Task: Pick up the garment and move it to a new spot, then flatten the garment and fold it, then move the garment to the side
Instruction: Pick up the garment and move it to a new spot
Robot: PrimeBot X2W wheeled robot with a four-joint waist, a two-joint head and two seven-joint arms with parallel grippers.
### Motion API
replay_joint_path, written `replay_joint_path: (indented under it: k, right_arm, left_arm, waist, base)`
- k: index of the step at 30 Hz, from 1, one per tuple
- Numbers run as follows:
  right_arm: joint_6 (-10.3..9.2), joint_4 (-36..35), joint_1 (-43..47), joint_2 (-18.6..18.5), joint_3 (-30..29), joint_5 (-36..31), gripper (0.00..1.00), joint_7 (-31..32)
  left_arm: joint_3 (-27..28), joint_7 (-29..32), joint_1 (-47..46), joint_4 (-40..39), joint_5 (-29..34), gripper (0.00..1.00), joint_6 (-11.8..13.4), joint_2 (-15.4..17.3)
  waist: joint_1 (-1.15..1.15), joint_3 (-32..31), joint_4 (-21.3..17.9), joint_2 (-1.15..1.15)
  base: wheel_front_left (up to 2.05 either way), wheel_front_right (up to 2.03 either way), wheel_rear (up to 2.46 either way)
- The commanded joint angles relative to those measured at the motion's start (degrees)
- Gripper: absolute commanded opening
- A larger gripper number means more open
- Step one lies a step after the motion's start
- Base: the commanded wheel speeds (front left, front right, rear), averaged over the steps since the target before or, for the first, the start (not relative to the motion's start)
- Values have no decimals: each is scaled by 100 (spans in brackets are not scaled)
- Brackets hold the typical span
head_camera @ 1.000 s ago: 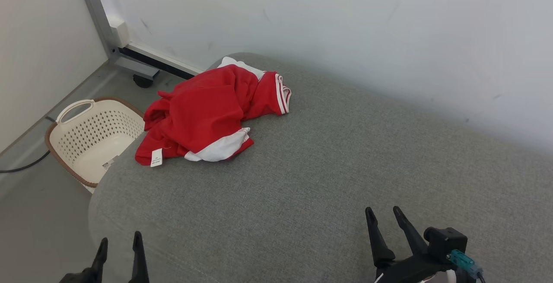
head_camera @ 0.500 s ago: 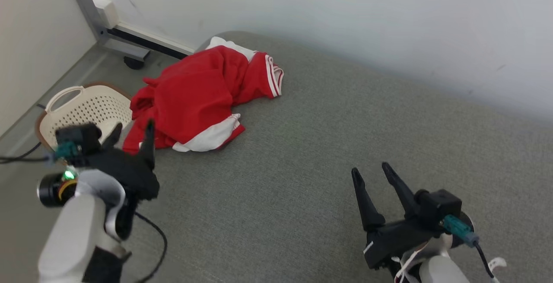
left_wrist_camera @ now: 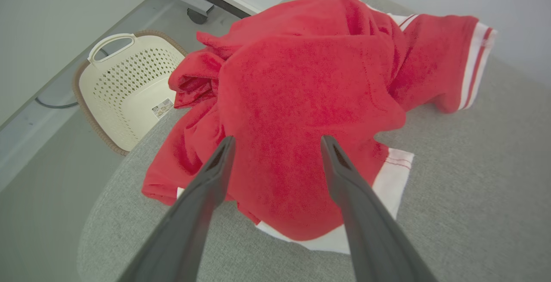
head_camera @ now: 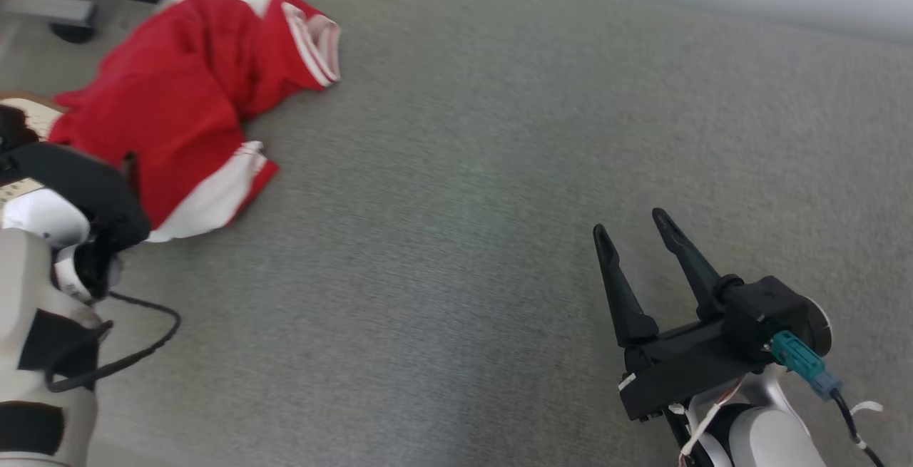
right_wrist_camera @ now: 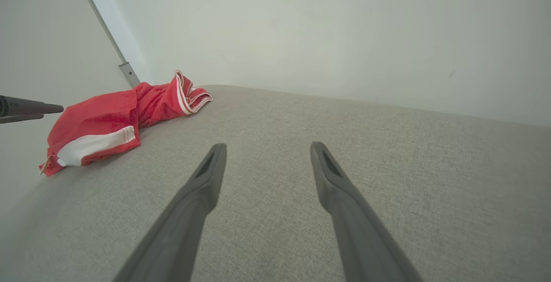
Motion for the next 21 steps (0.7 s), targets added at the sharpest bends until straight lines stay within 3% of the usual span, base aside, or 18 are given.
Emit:
replay_joint_path:
  k: [1,5,9,11,19,21]
  right_arm:
    - [-12,-78,12,-7,-14,-78,100,11]
    - [-12,-275,120,-6,-75,-66,100,63]
    - [-12,-238,175,-7,-56,32,100,27]
    - [-12,-194,191,-5,-32,64,100,-4]
    - [-12,125,43,-7,91,325,100,-206]
    - [-12,247,-23,-6,108,418,100,-306]
  left_arm:
    - [4,16,-78,62,55,100,69,66]
    - [12,-49,-67,331,191,100,538,210]
    - [71,-85,-87,514,132,100,718,190]
    - [48,-229,-82,539,160,0,716,192]
    - [30,-309,-203,367,30,0,366,344]
    - [69,-285,-256,184,-93,0,136,367]
  waist:
    - [-2,826,-789,-1]
    - [-2,942,-867,-1]
    - [-2,900,-910,-1]
    - [-2,820,-911,-1]
    - [-2,286,-893,-1]
    - [-2,102,-876,-1]
  base:
    - [0,0,0]
    - [0,0,0]
    - [0,0,0]
    - [0,0,0]
    - [0,0,0]
    - [0,0,0]
